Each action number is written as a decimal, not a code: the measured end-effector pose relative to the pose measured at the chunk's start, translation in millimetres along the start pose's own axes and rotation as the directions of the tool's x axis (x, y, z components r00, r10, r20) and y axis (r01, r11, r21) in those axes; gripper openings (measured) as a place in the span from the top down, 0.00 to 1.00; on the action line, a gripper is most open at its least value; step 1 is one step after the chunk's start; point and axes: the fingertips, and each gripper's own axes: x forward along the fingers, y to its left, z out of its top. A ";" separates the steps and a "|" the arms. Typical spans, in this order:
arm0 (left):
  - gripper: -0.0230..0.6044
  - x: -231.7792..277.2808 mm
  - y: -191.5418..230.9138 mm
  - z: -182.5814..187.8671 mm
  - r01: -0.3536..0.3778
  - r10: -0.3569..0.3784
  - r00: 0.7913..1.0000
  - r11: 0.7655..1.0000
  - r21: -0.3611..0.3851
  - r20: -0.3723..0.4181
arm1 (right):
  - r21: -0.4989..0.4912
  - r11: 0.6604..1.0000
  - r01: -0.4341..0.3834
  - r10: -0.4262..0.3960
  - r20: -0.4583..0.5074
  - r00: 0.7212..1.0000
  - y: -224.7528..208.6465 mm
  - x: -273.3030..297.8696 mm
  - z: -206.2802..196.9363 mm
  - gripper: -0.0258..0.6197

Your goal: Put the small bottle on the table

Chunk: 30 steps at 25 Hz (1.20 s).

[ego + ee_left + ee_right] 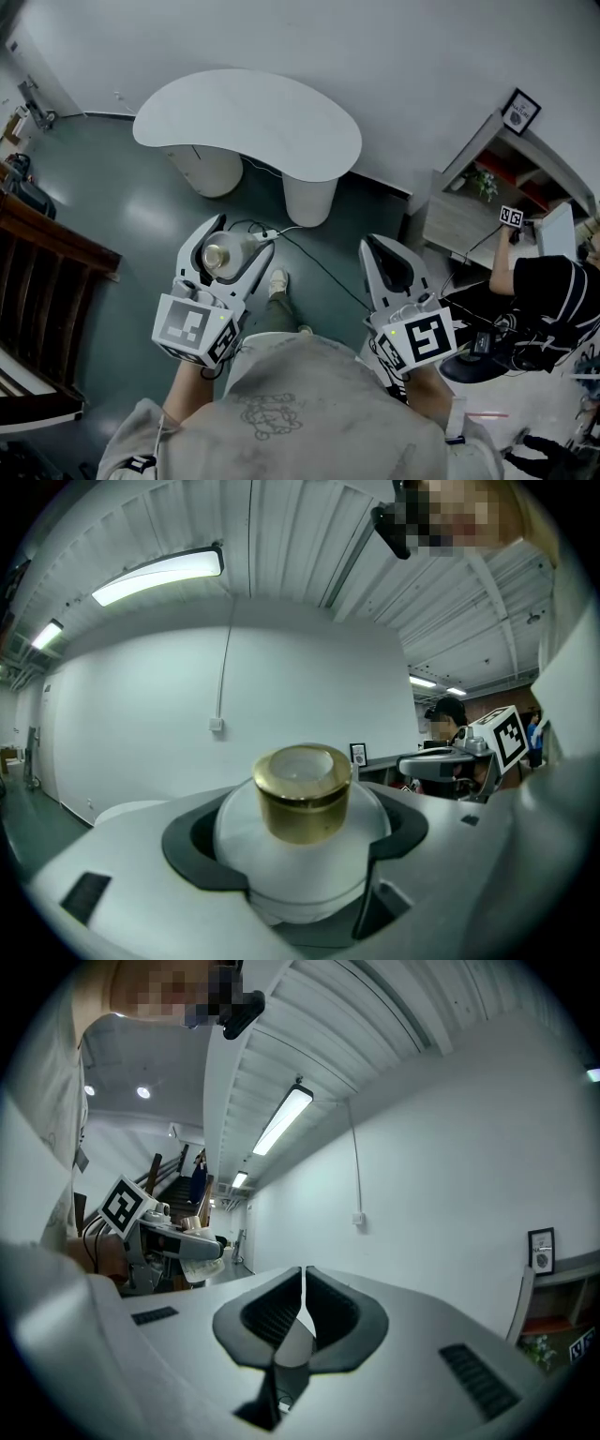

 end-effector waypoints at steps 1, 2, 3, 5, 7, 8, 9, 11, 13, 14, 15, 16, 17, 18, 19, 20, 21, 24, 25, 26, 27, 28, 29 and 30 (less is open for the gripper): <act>0.42 3.8 0.6 -1.6 0.002 -0.002 1.000 1.000 0.002 0.002 | -0.002 1.000 0.002 -0.002 -0.002 1.000 -2.7 2.1 -2.1 0.91; 0.42 7.4 1.7 -3.1 0.003 -0.003 1.000 1.000 0.005 0.005 | -0.004 1.000 0.003 -0.003 -0.004 1.000 -5.2 4.4 -4.0 0.91; 0.42 11.0 3.1 -4.1 0.005 -0.005 1.000 1.000 0.007 0.008 | -0.006 1.000 0.005 -0.005 -0.006 1.000 -7.6 7.0 -5.4 0.91; 0.42 18.6 7.1 -3.7 0.011 -0.011 1.000 1.000 0.011 0.017 | -0.010 1.000 0.011 -0.011 -0.004 1.000 -12.5 13.3 -6.5 0.91; 0.42 28.1 11.7 -2.4 0.018 -0.018 1.000 1.000 0.012 0.025 | -0.015 1.000 0.018 -0.018 0.000 1.000 -19.0 20.8 -6.3 0.91; 0.42 33.2 13.9 -2.1 0.021 -0.021 0.999 1.000 0.013 0.027 | -0.017 1.000 0.021 -0.021 0.001 1.000 -22.5 24.9 -6.6 0.91; 0.42 38.1 16.3 -1.8 0.023 -0.023 0.999 1.000 0.014 0.026 | -0.018 1.000 0.022 -0.022 0.000 1.000 -25.7 29.2 -7.4 0.91; 0.42 47.3 22.0 -1.0 0.026 -0.026 0.999 1.000 0.015 0.023 | -0.015 1.000 0.026 -0.026 -0.003 1.000 -31.6 37.7 -9.6 0.91; 0.42 57.8 28.6 -0.4 0.032 -0.032 0.999 0.999 0.016 0.021 | -0.008 0.999 0.035 -0.035 -0.005 0.999 -39.0 47.3 -11.6 0.91; 0.42 64.5 31.7 -0.7 0.035 -0.035 0.999 0.999 0.016 0.019 | -0.004 0.999 0.040 -0.040 -0.006 0.999 -43.9 52.7 -13.2 0.91; 0.42 72.0 34.7 -1.4 0.038 -0.038 0.999 0.999 0.016 0.015 | -0.002 0.999 0.042 -0.042 -0.009 0.999 -49.1 58.3 -15.3 0.91; 0.42 79.5 37.7 -2.4 0.041 -0.041 0.999 0.999 0.016 0.011 | 0.000 0.999 0.043 -0.043 -0.013 0.999 -54.0 64.0 -17.7 0.91; 0.42 86.3 41.3 -3.0 0.043 -0.043 0.999 0.999 0.014 0.008 | 0.001 0.999 0.044 -0.043 -0.018 0.999 -58.0 69.9 -19.8 0.91; 0.42 92.2 45.6 -3.2 0.046 -0.046 0.999 0.999 0.011 0.004 | 0.004 0.999 0.045 -0.045 -0.023 0.999 -61.3 75.9 -21.3 0.91; 0.42 97.7 50.3 -2.9 0.048 -0.048 0.999 0.999 0.008 0.000 | 0.006 0.999 0.048 -0.048 -0.028 0.998 -64.2 82.0 -22.3 0.91; 0.42 103.1 55.2 -2.4 0.052 -0.052 0.999 0.999 0.006 -0.003 | 0.008 0.999 0.053 -0.053 -0.033 0.998 -67.1 88.3 -23.0 0.91; 0.42 108.7 60.4 -2.2 0.057 -0.057 0.998 0.998 0.005 -0.005 | 0.010 0.998 0.058 -0.058 -0.038 0.998 -69.9 94.9 -23.8 0.91; 0.42 127.3 77.7 -3.0 0.073 -0.073 0.997 0.997 -0.002 -0.009 | 0.013 0.997 0.073 -0.072 -0.051 0.996 -78.6 116.8 -27.0 0.91; 0.42 134.4 83.5 -3.0 0.079 -0.079 0.997 0.997 -0.005 -0.012 | 0.014 0.997 0.077 -0.076 -0.057 0.995 -82.2 124.4 -28.2 0.91; 0.42 142.3 89.1 -2.8 0.085 -0.085 0.996 0.996 -0.008 -0.015 | 0.015 0.997 0.082 -0.081 -0.064 0.995 -86.6 132.1 -29.0 0.91; 0.42 151.0 94.3 -2.2 0.093 -0.093 0.995 0.996 -0.010 -0.018 | 0.017 0.996 0.087 -0.086 -0.070 0.994 -91.8 139.9 -29.3 0.91; 0.42 160.4 99.4 -1.2 0.102 -0.102 0.995 0.995 -0.012 -0.022 | 0.019 0.995 0.093 -0.092 -0.076 0.993 -97.5 147.9 -28.8 0.91; 0.42 169.9 104.7 0.2 0.111 -0.112 0.993 0.994 -0.014 -0.027 | 0.021 0.995 0.100 -0.098 -0.082 0.992 -103.1 156.0 -27.7 0.91; 0.42 179.0 110.1 1.7 0.121 -0.122 0.992 0.993 -0.016 -0.032 | 0.022 0.994 0.108 -0.106 -0.087 0.991 -108.2 164.1 -26.3 0.91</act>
